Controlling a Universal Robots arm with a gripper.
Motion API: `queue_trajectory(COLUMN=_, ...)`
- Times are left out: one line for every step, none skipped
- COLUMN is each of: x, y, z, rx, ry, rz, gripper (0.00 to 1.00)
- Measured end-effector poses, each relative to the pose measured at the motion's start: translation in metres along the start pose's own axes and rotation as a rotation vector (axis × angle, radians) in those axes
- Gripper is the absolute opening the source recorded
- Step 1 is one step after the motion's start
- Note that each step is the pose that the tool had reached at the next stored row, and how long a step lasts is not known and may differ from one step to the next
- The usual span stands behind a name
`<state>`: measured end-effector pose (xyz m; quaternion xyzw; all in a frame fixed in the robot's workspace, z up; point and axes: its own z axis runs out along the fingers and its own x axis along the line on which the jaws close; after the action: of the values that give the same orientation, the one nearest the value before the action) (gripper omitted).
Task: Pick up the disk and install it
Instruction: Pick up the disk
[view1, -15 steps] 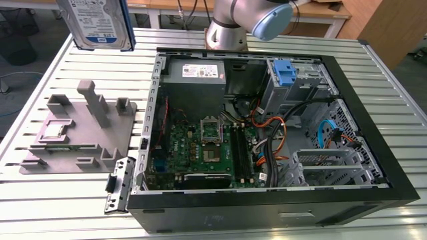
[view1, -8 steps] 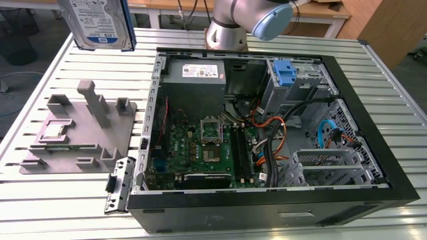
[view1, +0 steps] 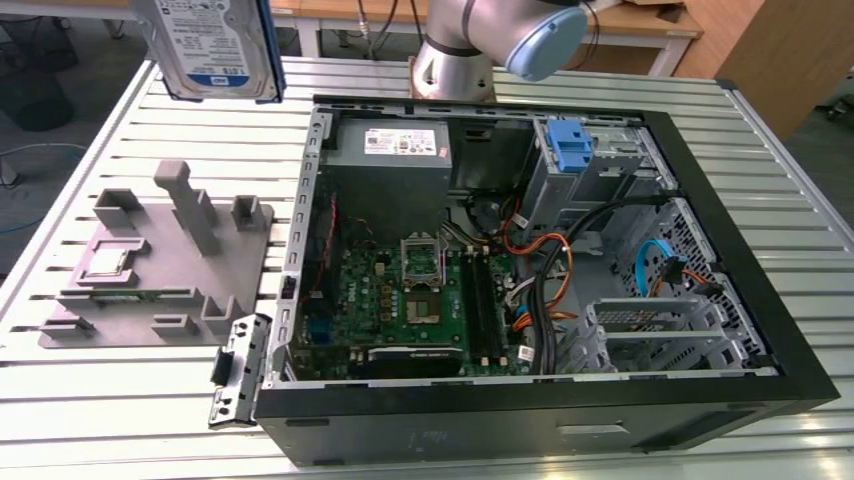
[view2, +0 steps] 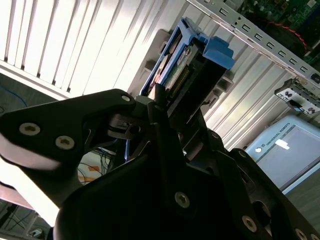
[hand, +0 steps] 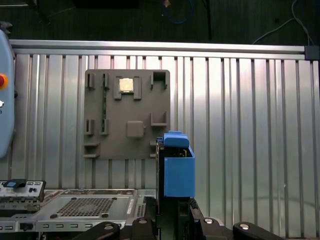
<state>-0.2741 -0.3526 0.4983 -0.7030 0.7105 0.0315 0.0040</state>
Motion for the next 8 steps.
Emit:
queue_trajectory(x=0.0000, y=-0.0018, z=-0.0001, rx=0.0000, ry=0.0000, rz=0.000, gripper=0.35)
queue_trajectory(x=0.0000, y=-0.0038, z=-0.0001, rx=0.0000, ry=0.0000, rz=0.000, gripper=0.35)
queue_trajectory(x=-0.0001, y=-0.0058, z=-0.0002, rx=0.0000, ry=0.0000, rz=0.000, gripper=0.35)
queue_trajectory(x=-0.0001, y=-0.0078, z=-0.0003, rx=0.0000, ry=0.0000, rz=0.000, gripper=0.35)
queue_trajectory(x=-0.0001, y=-0.0099, z=-0.0004, rx=0.0000, ry=0.0000, rz=0.000, gripper=0.35)
queue_trajectory(x=-0.0001, y=-0.0118, z=-0.0004, rx=0.0000, ry=0.0000, rz=0.000, gripper=0.35)
queue_trajectory(x=-0.0001, y=-0.0136, z=-0.0005, rx=0.0000, ry=0.0000, rz=0.000, gripper=0.35)
queue_trajectory(x=-0.0002, y=-0.0154, z=-0.0006, rx=0.0000, ry=0.0000, rz=0.000, gripper=0.35)
